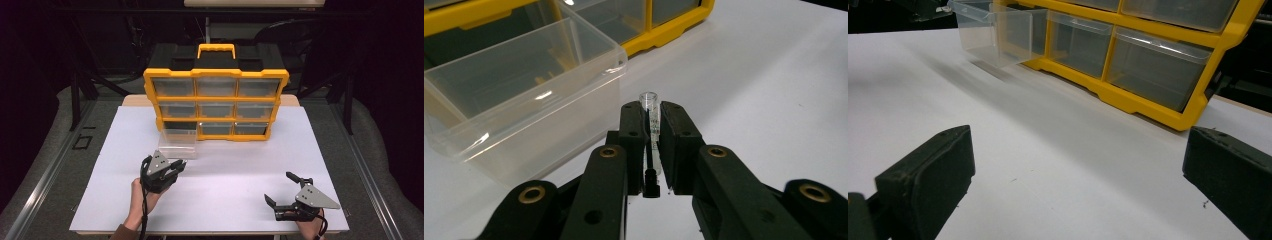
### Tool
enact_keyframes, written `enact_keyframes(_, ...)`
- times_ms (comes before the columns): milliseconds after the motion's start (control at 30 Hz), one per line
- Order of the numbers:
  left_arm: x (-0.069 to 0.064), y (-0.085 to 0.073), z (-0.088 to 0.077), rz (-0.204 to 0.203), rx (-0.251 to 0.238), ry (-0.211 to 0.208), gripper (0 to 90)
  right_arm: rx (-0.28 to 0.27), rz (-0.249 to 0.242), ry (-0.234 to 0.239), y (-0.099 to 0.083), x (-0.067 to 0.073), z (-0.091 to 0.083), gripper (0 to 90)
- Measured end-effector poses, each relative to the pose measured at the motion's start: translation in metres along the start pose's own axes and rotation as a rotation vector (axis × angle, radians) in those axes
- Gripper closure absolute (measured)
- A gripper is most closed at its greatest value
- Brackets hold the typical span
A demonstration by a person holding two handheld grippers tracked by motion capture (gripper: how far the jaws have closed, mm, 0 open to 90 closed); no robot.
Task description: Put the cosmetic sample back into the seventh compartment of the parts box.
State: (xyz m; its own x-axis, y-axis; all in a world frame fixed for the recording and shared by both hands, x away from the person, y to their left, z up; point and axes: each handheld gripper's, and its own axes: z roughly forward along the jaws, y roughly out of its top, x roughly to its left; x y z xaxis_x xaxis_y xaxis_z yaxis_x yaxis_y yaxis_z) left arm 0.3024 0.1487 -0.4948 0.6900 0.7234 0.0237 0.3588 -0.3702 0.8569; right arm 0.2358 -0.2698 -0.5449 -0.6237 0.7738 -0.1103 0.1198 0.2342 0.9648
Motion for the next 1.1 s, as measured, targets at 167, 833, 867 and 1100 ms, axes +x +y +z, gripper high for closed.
enact_keyframes(167,0.002,0.006,-0.002,0.007,-0.007,0.003,80.7,-0.002,0.002,0.003,0.000,0.000,0.000,0.0)
enact_keyframes(833,0.011,0.023,-0.002,0.016,-0.045,0.020,80.7,-0.002,-0.002,0.001,-0.001,-0.001,0.000,0.0)
enact_keyframes(867,0.011,0.023,-0.002,0.016,-0.045,0.020,80.7,-0.001,-0.003,0.001,-0.001,-0.001,0.000,0.0)
enact_keyframes(1100,0.015,0.029,-0.003,0.016,-0.067,0.033,80.7,-0.006,-0.003,0.002,-0.001,-0.001,-0.001,0.0)
